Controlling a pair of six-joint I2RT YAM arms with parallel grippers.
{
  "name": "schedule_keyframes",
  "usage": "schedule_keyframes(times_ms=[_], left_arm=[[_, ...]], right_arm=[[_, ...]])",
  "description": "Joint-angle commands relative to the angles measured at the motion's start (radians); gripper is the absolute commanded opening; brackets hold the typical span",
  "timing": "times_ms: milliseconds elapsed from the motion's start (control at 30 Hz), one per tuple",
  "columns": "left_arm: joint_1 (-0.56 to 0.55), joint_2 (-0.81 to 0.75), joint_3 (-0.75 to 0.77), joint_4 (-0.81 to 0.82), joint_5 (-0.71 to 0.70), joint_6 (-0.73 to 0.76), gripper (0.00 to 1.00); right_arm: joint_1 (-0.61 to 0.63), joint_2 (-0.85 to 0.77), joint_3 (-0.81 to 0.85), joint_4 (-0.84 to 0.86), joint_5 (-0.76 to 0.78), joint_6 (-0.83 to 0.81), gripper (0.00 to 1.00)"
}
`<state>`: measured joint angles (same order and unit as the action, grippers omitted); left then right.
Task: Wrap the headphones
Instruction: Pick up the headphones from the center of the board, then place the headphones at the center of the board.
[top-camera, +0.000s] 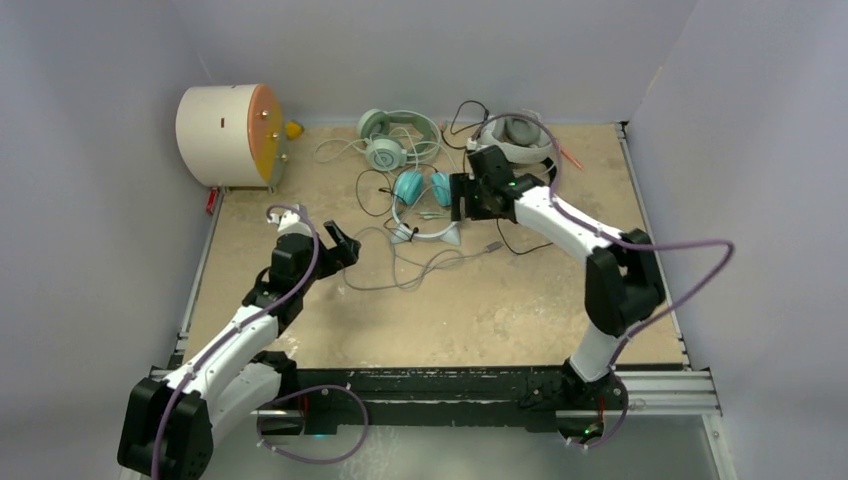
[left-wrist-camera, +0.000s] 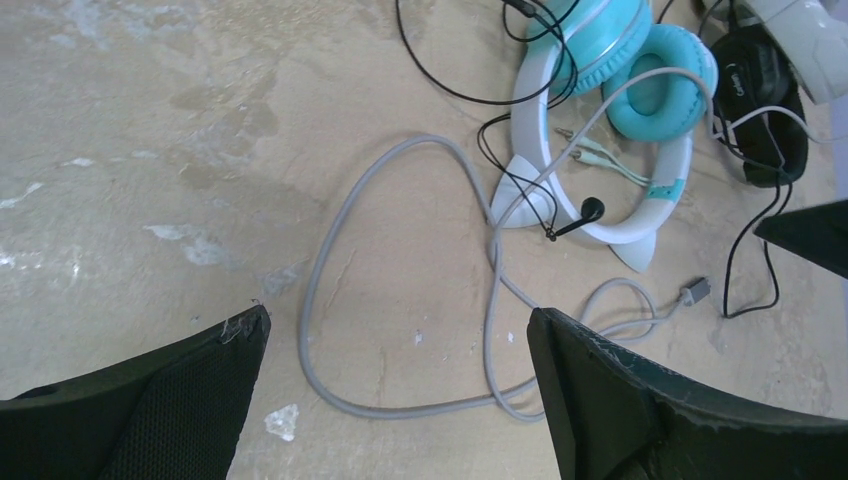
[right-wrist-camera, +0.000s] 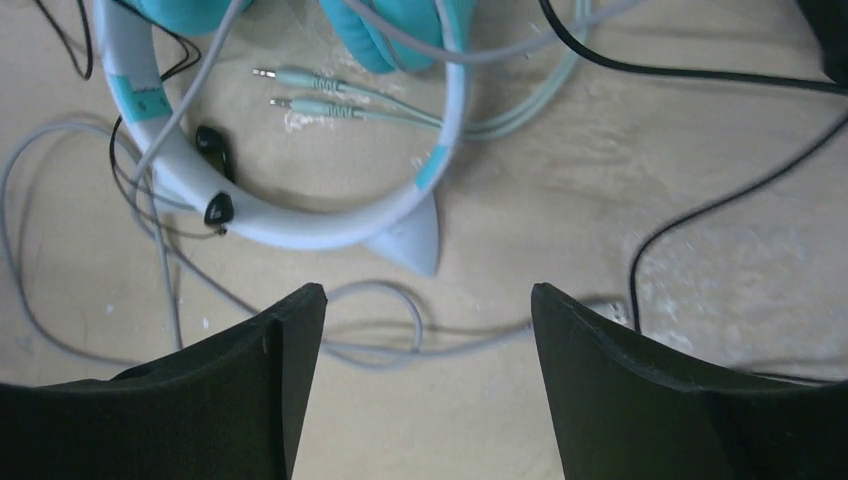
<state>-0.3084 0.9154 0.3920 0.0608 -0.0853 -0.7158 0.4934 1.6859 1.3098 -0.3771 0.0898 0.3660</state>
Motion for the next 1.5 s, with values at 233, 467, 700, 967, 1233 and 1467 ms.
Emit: schedule_keyframes(times_ms=[233, 467, 700, 967, 1233, 1467], left_arm=[[-0.003, -0.05, 0.051, -0.059, -0.02, -0.028, 1.0], [-0.003, -0.056, 0.061, -0.059, -0.015, -0.015, 0.99], [-0.003, -0.055, 0.085, -0.099, 0.022, 0.015, 0.97], [-0.003, -0.041, 0.1, -0.08, 0.078, 0.026, 0.94], [-0.003, 0.024, 0.082, 0.072, 0.31, 0.05, 0.94], [-0.009, -0.009, 0.092, 0.151, 0.432, 0.056, 0.94]], right_arm=[[0.043, 0.296, 0.208, 0.034, 0.208, 0.135, 0.8], [0.048, 0.364, 0.223, 0.005, 0.14, 0.148, 0.62], [0.048, 0.107, 0.058, -0.05, 0.11, 0.123, 0.1], [0.027, -0.322, -0.034, -0.313, 0.469, 0.103, 0.04], [-0.044, -0.637, 0.07, -0.43, 0.565, 0.072, 0.04], [-0.043, -0.664, 0.076, -0.367, 0.188, -0.017, 0.02]])
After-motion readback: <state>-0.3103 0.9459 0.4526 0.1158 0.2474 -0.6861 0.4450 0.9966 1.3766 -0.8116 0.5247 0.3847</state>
